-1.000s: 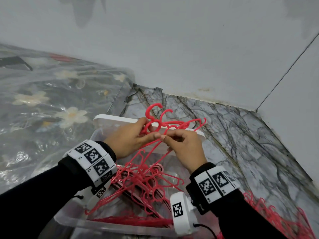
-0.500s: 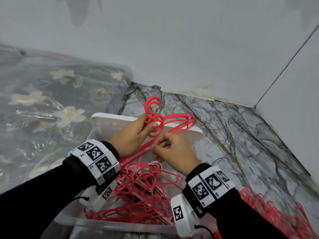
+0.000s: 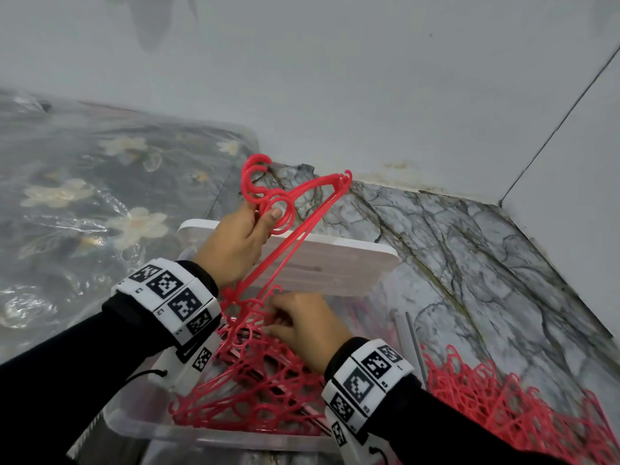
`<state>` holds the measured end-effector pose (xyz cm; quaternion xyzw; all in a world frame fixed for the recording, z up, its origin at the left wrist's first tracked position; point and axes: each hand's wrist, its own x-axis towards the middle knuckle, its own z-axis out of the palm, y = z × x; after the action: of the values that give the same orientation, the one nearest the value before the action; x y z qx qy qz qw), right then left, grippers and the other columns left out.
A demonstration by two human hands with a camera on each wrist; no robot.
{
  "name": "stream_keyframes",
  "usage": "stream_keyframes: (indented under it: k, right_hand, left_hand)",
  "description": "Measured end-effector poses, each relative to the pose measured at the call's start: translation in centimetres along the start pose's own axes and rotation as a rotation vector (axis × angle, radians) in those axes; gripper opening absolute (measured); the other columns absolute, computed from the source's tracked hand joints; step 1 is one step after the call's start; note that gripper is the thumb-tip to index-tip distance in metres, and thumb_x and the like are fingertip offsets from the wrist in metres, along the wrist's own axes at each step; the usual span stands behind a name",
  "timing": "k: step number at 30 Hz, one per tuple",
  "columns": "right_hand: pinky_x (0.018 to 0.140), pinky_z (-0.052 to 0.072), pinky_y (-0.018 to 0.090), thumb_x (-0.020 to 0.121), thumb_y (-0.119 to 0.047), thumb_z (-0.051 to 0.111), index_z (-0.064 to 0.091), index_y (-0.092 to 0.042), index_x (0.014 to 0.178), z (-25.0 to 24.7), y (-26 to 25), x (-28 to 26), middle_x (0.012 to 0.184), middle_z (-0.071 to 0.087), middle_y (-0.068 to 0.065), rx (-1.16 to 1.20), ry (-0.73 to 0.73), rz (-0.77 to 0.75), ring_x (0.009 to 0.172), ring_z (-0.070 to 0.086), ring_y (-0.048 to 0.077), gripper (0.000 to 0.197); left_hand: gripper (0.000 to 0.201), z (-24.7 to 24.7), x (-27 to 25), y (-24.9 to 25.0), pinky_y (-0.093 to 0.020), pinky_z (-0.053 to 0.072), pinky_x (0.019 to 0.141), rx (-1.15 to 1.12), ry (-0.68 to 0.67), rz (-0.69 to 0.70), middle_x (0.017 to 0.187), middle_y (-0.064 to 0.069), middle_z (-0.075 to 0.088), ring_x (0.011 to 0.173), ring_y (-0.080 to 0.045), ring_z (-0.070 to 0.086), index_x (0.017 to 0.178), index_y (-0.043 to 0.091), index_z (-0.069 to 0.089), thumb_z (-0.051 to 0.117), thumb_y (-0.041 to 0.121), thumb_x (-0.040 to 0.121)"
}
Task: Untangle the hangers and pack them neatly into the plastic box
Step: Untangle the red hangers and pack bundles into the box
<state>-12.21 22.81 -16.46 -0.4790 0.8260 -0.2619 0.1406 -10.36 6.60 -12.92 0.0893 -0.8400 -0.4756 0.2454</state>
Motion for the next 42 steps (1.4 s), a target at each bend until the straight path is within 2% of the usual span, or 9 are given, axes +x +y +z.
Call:
stream_keyframes:
  k: [4, 7, 13, 18, 21, 26, 32, 38, 42]
  right_hand:
    - [0.071, 0.038, 0.024, 0.086, -0.019, 0.065, 0.064, -0.011, 0.089, -0.4, 0.7, -0.3, 0.090, 0.065, 0.007, -0.053, 0.046, -0.045, 0.086, 0.059, 0.022, 0.009]
    - [0.071, 0.044, 0.029, 0.088, -0.023, 0.064, 0.064, -0.013, 0.089, -0.3, 0.4, -0.4, 0.089, 0.065, 0.006, -0.065, 0.069, -0.067, 0.085, 0.059, 0.022, 0.011]
    - [0.075, 0.046, 0.032, 0.089, -0.022, 0.062, 0.069, -0.008, 0.090, 0.6, -0.3, -0.5, 0.089, 0.070, 0.009, -0.104, 0.010, -0.155, 0.087, 0.062, 0.024, 0.016]
    - [0.078, 0.047, 0.035, 0.087, -0.020, 0.063, 0.068, -0.009, 0.091, 1.0, 0.4, -0.5, 0.092, 0.068, 0.011, -0.108, -0.051, -0.089, 0.091, 0.061, 0.028, 0.013]
    - [0.077, 0.048, 0.031, 0.087, -0.018, 0.063, 0.065, -0.008, 0.089, -0.2, 1.8, -0.1, 0.089, 0.069, 0.010, -0.010, 0.030, 0.066, 0.087, 0.063, 0.024, 0.010]
    - [0.068, 0.055, 0.039, 0.090, -0.008, 0.059, 0.060, 0.000, 0.085, -3.3, 3.6, 0.4, 0.074, 0.069, 0.016, 0.197, 0.081, 0.297, 0.057, 0.065, 0.020, 0.010]
    - [0.048, 0.055, 0.022, 0.088, 0.001, 0.060, 0.054, 0.000, 0.074, -6.7, 3.1, 0.5, 0.057, 0.060, 0.008, 0.730, 0.275, 0.261, 0.045, 0.061, 0.011, 0.015]
    - [0.049, 0.055, 0.023, 0.085, -0.001, 0.065, 0.056, 0.000, 0.075, -8.1, 3.3, 0.3, 0.062, 0.062, 0.014, 0.746, 0.435, 0.181, 0.046, 0.061, 0.013, 0.013]
    - [0.046, 0.053, 0.024, 0.082, 0.001, 0.068, 0.053, -0.003, 0.070, -6.4, 4.1, 0.4, 0.058, 0.059, 0.016, 0.620, 0.398, 0.199, 0.044, 0.059, 0.012, 0.020]
  left_hand:
    - [0.044, -0.7, 0.3, -0.2, -0.030, 0.044, 0.042, 0.008, -0.016, -0.030, 0.056, -0.003, 0.054, 0.038, -0.017, 0.052, 0.080, 0.003, 0.048, 0.041, 0.043, 0.098]
    - [0.047, -0.6, 0.0, 0.1, -0.023, 0.039, 0.030, -0.029, -0.031, -0.064, 0.049, -0.003, 0.061, 0.030, -0.018, 0.048, 0.074, 0.002, 0.049, 0.040, 0.040, 0.099]
    - [0.047, -0.2, -0.1, 0.5, -0.023, 0.040, 0.033, -0.042, -0.041, -0.075, 0.048, -0.004, 0.058, 0.030, -0.017, 0.049, 0.069, 0.006, 0.049, 0.040, 0.042, 0.098]
    - [0.027, -0.7, 0.3, 0.0, -0.032, 0.044, 0.061, 0.068, 0.033, 0.027, 0.067, 0.014, 0.058, 0.056, 0.002, 0.054, 0.099, 0.020, 0.051, 0.041, 0.045, 0.096]
    - [0.041, -1.4, 0.2, -0.3, -0.039, 0.048, 0.082, 0.161, 0.050, 0.033, 0.091, 0.007, 0.067, 0.088, -0.015, 0.064, 0.117, 0.022, 0.052, 0.038, 0.053, 0.094]
    - [0.042, -2.4, 0.0, -0.6, -0.035, 0.040, 0.062, 0.497, 0.062, 0.047, 0.065, 0.009, 0.055, 0.068, -0.023, 0.056, 0.098, 0.030, 0.052, 0.036, 0.067, 0.087]
    - [0.059, -2.9, 0.0, -1.0, -0.031, 0.035, 0.056, 0.545, 0.038, 0.062, 0.064, 0.013, 0.053, 0.060, -0.013, 0.051, 0.097, 0.033, 0.051, 0.039, 0.082, 0.066]
    - [0.044, -1.9, -0.2, -0.4, -0.035, 0.039, 0.062, 0.429, 0.006, 0.049, 0.071, 0.004, 0.058, 0.068, -0.017, 0.055, 0.099, 0.022, 0.057, 0.035, 0.060, 0.090]
    - [0.028, -1.2, -0.8, -0.1, -0.012, 0.032, 0.053, 0.427, -0.009, 0.055, 0.058, 0.012, 0.048, 0.059, 0.006, 0.052, 0.087, 0.035, 0.049, 0.038, 0.060, 0.089]
